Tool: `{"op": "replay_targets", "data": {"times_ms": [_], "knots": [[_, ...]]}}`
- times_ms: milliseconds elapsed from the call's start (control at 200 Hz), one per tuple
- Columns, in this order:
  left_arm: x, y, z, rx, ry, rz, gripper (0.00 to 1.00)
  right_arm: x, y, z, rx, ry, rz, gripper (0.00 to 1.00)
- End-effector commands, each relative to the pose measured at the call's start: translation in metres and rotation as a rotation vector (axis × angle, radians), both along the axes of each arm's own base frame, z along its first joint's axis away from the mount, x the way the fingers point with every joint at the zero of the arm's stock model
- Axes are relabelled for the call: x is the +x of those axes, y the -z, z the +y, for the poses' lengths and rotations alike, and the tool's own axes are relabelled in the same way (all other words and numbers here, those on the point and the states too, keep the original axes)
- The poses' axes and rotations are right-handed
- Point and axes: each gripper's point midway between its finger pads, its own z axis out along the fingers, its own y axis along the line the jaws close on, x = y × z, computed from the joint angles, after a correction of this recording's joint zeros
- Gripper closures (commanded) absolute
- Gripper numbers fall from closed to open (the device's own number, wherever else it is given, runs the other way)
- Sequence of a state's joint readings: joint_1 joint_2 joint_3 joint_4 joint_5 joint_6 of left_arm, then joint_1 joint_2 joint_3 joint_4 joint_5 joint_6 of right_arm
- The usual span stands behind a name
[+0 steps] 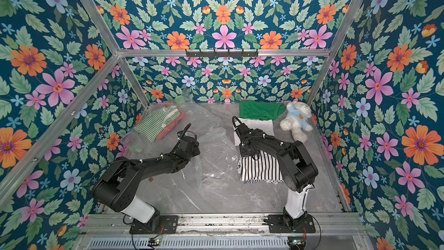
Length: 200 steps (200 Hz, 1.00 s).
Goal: Take the tank top out of the vacuum bag
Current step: Take out the tank top from the vacuum bag.
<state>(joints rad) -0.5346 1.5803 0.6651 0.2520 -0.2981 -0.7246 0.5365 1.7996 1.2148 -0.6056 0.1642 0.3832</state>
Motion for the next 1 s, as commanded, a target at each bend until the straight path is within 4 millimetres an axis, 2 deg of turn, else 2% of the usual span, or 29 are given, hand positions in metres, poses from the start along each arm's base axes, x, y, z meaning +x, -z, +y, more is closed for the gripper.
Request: {"op": "replay_targets", "data": {"times_ms": [0, 50, 60, 90, 165, 230, 305, 455, 695, 820, 995], "knots": [[0.0, -0.01, 0.002, 0.09, 0.0, -0.015, 1.0, 0.021, -0.033, 0.009, 0.078, 0.004, -0.171, 0.86], [0.001, -0.016, -0.002, 0.139, 0.009, -0.022, 1.0, 0.021, -0.042, 0.008, 0.098, 0.009, -0.215, 0.69], [0.001, -0.017, -0.003, 0.147, 0.011, -0.023, 1.0, 0.021, -0.051, 0.008, 0.112, 0.01, -0.239, 0.66], [0.002, -0.02, -0.006, 0.167, 0.02, -0.027, 1.0, 0.02, -0.06, 0.007, 0.132, 0.011, -0.274, 0.56], [0.005, -0.026, -0.016, 0.189, 0.044, -0.038, 1.0, 0.014, -0.071, 0.004, 0.169, 0.017, -0.325, 0.34], [0.005, -0.028, -0.024, 0.197, 0.064, -0.04, 1.0, 0.007, -0.081, 0.002, 0.21, 0.024, -0.363, 0.22], [0.005, -0.034, -0.034, 0.206, 0.089, -0.05, 1.0, -0.002, -0.092, 0.001, 0.279, 0.031, -0.414, 0.15], [0.007, -0.052, -0.057, 0.2, 0.15, -0.068, 1.0, -0.022, -0.109, 0.002, 0.43, 0.05, -0.483, 0.12], [0.003, -0.076, -0.085, 0.159, 0.223, -0.056, 1.0, -0.048, -0.11, 0.011, 0.549, 0.049, -0.417, 0.14], [0.003, -0.085, -0.097, 0.145, 0.249, -0.073, 1.0, -0.056, -0.113, 0.026, 0.632, 0.011, -0.416, 0.15], [0.009, -0.097, -0.11, 0.113, 0.259, -0.106, 1.0, -0.052, -0.112, 0.058, 0.762, -0.054, -0.389, 0.16]]}}
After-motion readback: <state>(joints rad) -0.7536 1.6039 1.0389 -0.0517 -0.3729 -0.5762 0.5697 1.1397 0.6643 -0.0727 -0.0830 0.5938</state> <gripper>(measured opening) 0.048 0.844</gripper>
